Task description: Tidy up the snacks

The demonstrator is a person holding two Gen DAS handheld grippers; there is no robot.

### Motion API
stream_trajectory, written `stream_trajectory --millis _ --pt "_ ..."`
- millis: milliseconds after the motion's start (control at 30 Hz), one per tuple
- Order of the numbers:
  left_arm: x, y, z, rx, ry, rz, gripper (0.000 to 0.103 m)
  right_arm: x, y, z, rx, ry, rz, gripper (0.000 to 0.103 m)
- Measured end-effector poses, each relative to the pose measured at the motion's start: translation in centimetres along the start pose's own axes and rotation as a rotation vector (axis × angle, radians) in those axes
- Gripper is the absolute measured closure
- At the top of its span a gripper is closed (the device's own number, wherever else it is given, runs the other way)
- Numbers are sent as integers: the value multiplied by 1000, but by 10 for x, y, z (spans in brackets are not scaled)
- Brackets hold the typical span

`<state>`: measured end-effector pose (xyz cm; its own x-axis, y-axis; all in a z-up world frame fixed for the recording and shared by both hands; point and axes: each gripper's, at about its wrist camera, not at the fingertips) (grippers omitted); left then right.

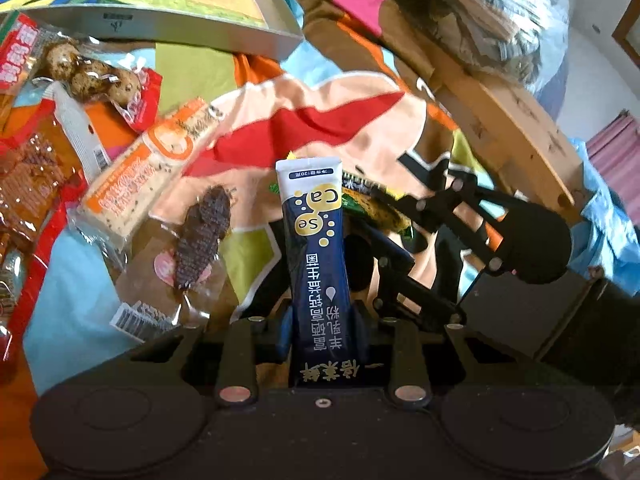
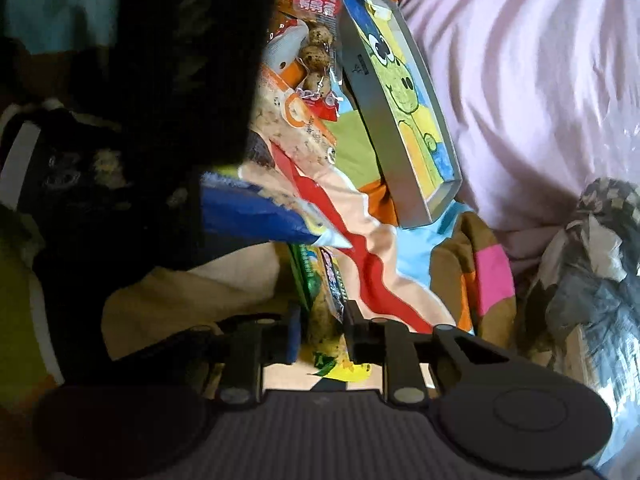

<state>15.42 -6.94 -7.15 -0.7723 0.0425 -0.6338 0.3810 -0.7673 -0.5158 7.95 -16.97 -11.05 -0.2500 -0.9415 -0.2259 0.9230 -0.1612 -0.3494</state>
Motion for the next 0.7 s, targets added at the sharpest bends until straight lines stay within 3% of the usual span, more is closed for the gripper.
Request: stream_trajectory --millis 500,700 --pt "-28 -35 -8 -62 -45 221 71 -3 -6 16 173 -95 123 88" --pt "-35 -43 -15 -90 -55 258 71 -1 5 27 189 -164 155 88"
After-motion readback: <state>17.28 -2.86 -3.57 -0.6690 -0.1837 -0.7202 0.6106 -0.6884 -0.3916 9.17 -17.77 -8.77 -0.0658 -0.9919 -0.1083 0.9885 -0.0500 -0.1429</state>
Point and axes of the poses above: each gripper's, at about its wrist camera, not at the fingertips, and y roughly the way its jaws point, z to its right, x to its underside, and after that the axes turned 7 degrees about z, right-handed
